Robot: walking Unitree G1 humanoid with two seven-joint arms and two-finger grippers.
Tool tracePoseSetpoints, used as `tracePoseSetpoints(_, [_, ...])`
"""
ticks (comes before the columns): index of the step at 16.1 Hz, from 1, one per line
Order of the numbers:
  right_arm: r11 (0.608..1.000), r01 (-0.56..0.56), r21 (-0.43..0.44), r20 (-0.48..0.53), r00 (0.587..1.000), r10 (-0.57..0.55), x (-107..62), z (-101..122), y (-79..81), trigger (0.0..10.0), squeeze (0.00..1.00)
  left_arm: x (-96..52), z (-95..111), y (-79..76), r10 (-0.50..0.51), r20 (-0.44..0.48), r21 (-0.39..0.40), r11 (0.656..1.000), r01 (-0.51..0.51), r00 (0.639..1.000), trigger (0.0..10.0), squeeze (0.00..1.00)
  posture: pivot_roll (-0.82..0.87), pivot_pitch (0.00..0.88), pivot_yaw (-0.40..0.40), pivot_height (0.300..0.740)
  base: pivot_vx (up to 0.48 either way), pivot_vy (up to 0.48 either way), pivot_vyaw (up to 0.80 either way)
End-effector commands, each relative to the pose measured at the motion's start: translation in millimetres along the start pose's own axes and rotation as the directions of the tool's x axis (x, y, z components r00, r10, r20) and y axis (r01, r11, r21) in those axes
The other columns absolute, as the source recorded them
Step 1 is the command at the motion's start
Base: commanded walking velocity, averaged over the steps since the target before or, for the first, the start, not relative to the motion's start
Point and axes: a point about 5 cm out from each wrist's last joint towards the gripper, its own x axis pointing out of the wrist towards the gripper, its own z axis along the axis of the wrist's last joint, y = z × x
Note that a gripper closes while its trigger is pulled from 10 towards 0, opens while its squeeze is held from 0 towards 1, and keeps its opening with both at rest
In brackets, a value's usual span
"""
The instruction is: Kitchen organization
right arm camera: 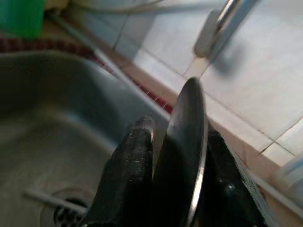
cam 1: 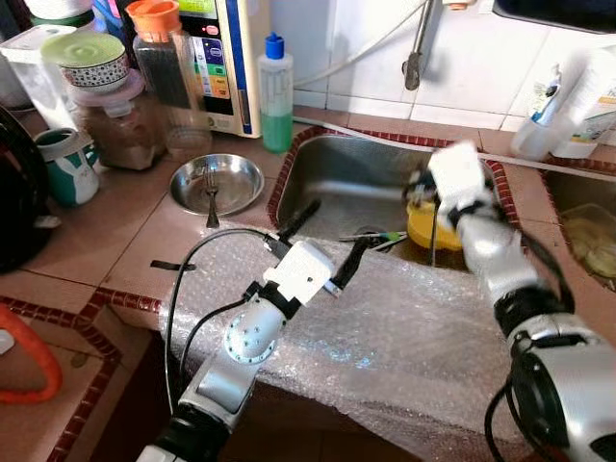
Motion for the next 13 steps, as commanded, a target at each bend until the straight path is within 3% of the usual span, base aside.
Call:
tracePoseSetpoints(1, [0.998, -0.054, -0.015, -0.065, 0.996, 0.053, -6.5, -17, 7.5, 10.0, 1.0, 0.6, 3, 0.3, -0.003, -0.002, -0.023, 1.0, 0.003, 1.0, 10.0, 1.0, -0.06, 0.065, -0.003, 0.74, 0.0, 0.0, 0.0])
tracePoseSetpoints(7, [0.995, -0.102, 0.022, -0.09, 0.991, 0.103, -9.1, -23, 14.2, 10.0, 1.0, -0.4, 2, 2.1, -0.003, -0.029, -0.026, 1.0, 0.002, 1.0, 10.0, 1.0, -0.05, 0.061, -0.008, 0.74, 0.0, 0.0, 0.0])
tracePoseSetpoints(9, [0.992, -0.097, 0.077, -0.067, 0.992, 0.102, -8.8, -22, 16.2, 10.0, 1.0, 0.2, 1, 5.2, 0.011, -0.035, -0.018, 1.0, -0.012, 0.999, 10.0, 1.0, -0.05, 0.058, -0.011, 0.74, 0.0, 0.0, 0.0])
tracePoseSetpoints(13, [0.982, -0.13, 0.136, 0.03, 0.991, 0.127, -5.7, -7, 24.0, 10.0, 1.0, 1.3, -3, 29.4, 0.154, -0.081, 0.031, 0.988, -0.152, 0.985, 10.0, 1.0, -0.04, 0.056, -0.007, 0.74, 0.0, 0.0, 0.0])
